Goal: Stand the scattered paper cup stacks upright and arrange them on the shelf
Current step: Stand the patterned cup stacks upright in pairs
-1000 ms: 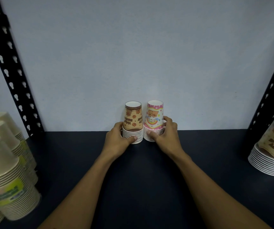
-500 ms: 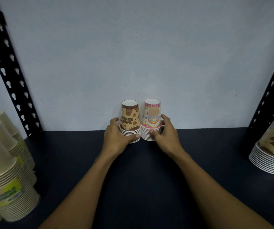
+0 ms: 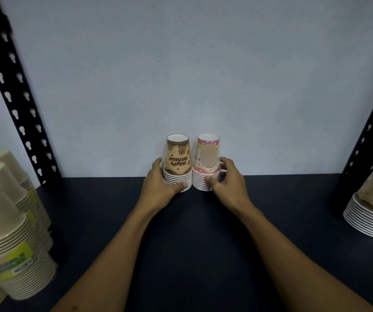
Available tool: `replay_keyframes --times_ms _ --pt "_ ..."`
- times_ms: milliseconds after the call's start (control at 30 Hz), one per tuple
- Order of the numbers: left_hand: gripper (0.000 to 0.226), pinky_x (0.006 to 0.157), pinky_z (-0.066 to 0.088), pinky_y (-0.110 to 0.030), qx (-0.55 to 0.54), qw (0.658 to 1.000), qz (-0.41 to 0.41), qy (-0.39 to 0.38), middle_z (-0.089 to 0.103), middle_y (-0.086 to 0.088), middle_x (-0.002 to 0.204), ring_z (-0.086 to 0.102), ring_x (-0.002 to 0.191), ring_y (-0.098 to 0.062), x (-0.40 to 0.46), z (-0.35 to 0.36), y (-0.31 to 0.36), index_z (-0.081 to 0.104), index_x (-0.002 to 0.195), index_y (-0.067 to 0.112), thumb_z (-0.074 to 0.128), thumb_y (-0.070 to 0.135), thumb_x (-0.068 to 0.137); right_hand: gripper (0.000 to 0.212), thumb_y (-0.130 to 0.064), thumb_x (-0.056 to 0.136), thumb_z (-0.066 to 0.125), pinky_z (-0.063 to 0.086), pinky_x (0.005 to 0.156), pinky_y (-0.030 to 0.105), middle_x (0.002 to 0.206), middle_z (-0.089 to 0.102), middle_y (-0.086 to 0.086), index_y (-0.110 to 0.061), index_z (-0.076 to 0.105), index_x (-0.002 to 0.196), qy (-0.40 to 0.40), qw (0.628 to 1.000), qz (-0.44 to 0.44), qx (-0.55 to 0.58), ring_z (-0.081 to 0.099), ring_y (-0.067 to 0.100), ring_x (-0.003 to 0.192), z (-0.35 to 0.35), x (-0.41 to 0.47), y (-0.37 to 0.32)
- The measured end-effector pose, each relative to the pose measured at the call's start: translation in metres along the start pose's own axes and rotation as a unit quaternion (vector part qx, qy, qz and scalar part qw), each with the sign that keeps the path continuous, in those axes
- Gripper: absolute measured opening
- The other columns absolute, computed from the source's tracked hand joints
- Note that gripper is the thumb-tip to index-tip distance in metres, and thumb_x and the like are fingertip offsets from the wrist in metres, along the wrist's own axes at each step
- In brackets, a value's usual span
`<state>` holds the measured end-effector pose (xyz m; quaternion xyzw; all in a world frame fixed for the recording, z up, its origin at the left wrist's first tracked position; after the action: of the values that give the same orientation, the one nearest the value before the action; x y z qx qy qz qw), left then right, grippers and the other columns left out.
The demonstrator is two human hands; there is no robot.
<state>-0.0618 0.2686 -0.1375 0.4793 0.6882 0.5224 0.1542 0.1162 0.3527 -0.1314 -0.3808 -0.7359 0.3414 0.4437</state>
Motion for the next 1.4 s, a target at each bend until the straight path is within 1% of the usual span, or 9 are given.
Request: replay_keyframes --times_ms 67,167,367,500,633,767,900,1167,1400 --pt "0.080 0.094 0.043 -0.026 -0.019 0.999 -0.004 -0.034 0.049 -0.002 0.140 0.050 0.122 -0.014 0.000 0.003 -0.003 0.029 0.145 0.018 0.073 0.008 0.079 0.058 -0.011 0.084 0.069 0.039 0.079 0.014 0.132 0.056 0.001 -0.016 0.043 0.135 -0.003 1.000 0.004 -0.002 0.049 0.005 0.103 0.001 0.000 0.000" --pt "0.072 0.102 0.047 -0.037 -0.004 0.999 0.005 -0.034 0.055 -0.001 0.137 0.054 0.124 -0.019 0.004 0.005 -0.009 0.038 0.141 0.020 0.070 0.003 0.078 0.060 -0.012 0.084 0.070 0.041 0.082 0.017 0.134 0.056 0.002 -0.016 0.042 0.136 -0.003 1.000 0.008 -0.002 0.049 0.005 0.103 0.001 0.000 0.001" --pt "0.073 0.101 0.046 -0.035 -0.036 0.999 -0.012 -0.029 0.053 -0.002 0.138 0.054 0.120 -0.016 0.008 0.005 -0.016 0.037 0.140 0.018 0.074 0.007 0.078 0.060 -0.013 0.083 0.070 0.039 0.078 0.012 0.131 0.055 0.000 -0.016 0.042 0.136 0.004 1.000 0.001 -0.008 0.048 0.005 0.103 -0.002 -0.001 -0.001" --pt "0.069 0.087 0.044 -0.024 -0.016 1.000 -0.008 0.004 0.056 -0.003 0.134 0.055 0.109 -0.012 0.006 0.004 -0.011 0.041 0.134 0.015 0.079 0.018 0.076 0.063 -0.012 0.083 0.070 0.038 0.075 0.008 0.117 0.048 -0.013 -0.019 0.039 0.137 -0.022 1.000 0.007 0.004 0.047 0.002 0.099 0.003 -0.003 -0.001" --pt "0.062 0.090 0.045 -0.026 0.025 0.999 0.008 0.034 0.058 -0.005 0.131 0.056 0.117 -0.020 0.004 0.002 -0.007 0.046 0.131 0.013 0.077 0.016 0.078 0.064 -0.012 0.082 0.072 0.039 0.073 0.009 0.123 0.054 -0.006 -0.019 0.039 0.137 -0.016 1.000 0.016 0.002 0.050 0.004 0.099 0.001 -0.004 0.001" --pt "0.054 0.091 0.045 -0.027 0.019 0.999 0.017 0.024 0.062 -0.003 0.125 0.059 0.113 -0.019 -0.012 0.002 0.001 0.052 0.128 0.013 0.074 0.010 0.079 0.064 -0.012 0.080 0.073 0.042 0.080 0.019 0.126 0.058 -0.001 -0.020 0.041 0.135 -0.001 1.000 0.024 -0.004 0.051 0.005 0.097 -0.009 -0.019 -0.006" --pt "0.054 0.094 0.046 -0.029 0.001 1.000 0.022 -0.002 0.064 -0.002 0.123 0.060 0.111 -0.017 -0.035 0.003 0.012 0.054 0.127 0.014 0.074 0.008 0.078 0.063 -0.015 0.079 0.074 0.045 0.084 0.024 0.124 0.060 -0.001 -0.021 0.042 0.133 0.012 0.999 0.036 -0.011 0.053 0.007 0.098 -0.024 -0.046 -0.011" --pt "0.059 0.102 0.045 -0.030 -0.038 0.989 0.050 -0.134 0.062 0.002 0.129 0.059 0.114 -0.009 -0.086 0.038 0.041 0.049 0.135 0.017 0.071 0.005 0.081 0.066 -0.017 0.077 0.078 0.045 0.086 0.021 0.127 0.060 -0.002 -0.021 0.044 0.134 0.049 0.998 0.041 -0.020 0.054 0.005 0.102 -0.091 -0.112 -0.008" --pt "0.063 0.103 0.045 -0.031 -0.059 0.978 0.074 -0.188 0.058 0.001 0.130 0.057 0.115 -0.011 -0.125 0.090 0.078 0.043 0.138 0.015 0.071 0.007 0.082 0.066 -0.015 0.075 0.080 0.044 0.083 0.019 0.126 0.061 0.001 -0.019 0.047 0.132 0.109 0.991 0.067 -0.032 0.056 0.006 0.101 -0.162 -0.160 0.002"
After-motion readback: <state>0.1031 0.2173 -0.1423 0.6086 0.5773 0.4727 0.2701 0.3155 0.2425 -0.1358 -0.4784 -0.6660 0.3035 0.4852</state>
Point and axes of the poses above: each hand's wrist, its own x-axis towards the middle knuckle, its own z-axis out of the palm, y = z × x, the point moved 8 cm from there along x, towards the middle knuckle
